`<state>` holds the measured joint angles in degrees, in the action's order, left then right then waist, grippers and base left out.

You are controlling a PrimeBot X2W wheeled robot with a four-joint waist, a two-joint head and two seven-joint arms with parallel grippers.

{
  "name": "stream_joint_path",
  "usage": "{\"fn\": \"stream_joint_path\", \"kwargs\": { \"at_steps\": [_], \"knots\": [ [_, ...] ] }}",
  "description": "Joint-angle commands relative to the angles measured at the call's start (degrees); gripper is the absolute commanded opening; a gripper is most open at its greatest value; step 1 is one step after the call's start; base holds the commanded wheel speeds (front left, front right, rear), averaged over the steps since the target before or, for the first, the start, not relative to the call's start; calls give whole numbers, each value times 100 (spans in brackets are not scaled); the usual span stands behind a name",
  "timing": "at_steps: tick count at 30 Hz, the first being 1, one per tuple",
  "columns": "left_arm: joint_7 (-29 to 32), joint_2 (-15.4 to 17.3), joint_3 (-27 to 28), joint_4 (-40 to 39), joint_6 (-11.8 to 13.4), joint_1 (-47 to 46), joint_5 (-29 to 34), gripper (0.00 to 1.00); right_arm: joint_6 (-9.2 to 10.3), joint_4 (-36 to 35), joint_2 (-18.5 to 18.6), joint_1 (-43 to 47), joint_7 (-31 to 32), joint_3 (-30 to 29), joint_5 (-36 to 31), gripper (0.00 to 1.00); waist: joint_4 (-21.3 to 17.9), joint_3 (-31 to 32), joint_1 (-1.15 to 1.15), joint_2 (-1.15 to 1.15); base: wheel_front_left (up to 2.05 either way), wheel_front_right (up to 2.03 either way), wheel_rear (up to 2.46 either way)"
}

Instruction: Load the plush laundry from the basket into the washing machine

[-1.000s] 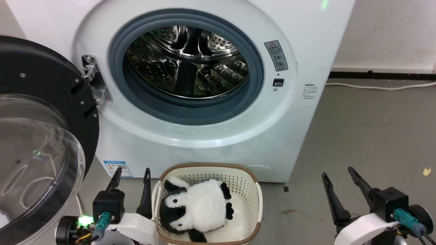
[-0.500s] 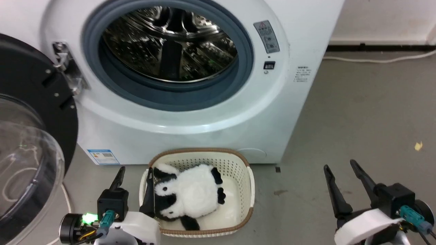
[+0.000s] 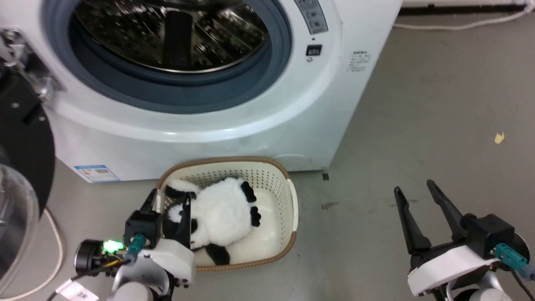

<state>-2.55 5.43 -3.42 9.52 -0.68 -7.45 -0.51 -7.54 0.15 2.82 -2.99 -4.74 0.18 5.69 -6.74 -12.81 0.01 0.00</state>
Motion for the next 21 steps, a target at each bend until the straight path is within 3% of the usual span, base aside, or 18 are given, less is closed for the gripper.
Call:
{"fn": "stream_joint_path", "kwargs": {
  "at_steps": [1,21],
  "knots": [
    [14,66,-20,101,-21,-160,20,100,2,-38,2,-120,-65,-3,65,100,-92,-153,-1,0,0,0,0],
    [538,538,-206,1528,-180,-1210,-50,100,3,-118,3,-476,-304,121,607,100,-681,-1186,-1,0,0,0,0]
  ]
}}
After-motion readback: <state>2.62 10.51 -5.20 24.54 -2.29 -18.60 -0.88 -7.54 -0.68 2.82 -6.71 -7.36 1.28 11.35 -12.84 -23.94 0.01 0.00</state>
